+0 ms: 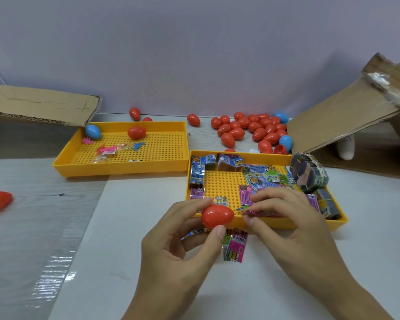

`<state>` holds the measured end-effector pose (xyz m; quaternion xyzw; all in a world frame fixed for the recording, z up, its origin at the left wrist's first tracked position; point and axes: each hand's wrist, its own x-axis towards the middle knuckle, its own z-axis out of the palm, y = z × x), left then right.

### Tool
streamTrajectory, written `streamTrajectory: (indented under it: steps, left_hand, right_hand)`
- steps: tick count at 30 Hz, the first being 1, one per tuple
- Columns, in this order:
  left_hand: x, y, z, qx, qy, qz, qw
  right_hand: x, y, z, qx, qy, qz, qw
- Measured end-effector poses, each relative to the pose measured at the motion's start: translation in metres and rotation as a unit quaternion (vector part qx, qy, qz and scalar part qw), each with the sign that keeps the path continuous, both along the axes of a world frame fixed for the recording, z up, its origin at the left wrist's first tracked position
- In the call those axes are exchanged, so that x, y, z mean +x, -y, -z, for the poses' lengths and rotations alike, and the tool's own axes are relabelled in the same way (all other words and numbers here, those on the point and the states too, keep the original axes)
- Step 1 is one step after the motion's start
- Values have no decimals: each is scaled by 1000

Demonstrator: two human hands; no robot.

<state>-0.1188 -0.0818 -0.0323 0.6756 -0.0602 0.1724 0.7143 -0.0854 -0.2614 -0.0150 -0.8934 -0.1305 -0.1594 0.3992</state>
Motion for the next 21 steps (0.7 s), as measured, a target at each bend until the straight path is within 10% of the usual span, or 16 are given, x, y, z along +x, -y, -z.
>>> streamTrajectory:
  steps: [21]
  left_hand:
    - [-1,0,3,-11,13,41,999]
  right_hand:
    - [-17,-7,-24,340,-133,-101,926]
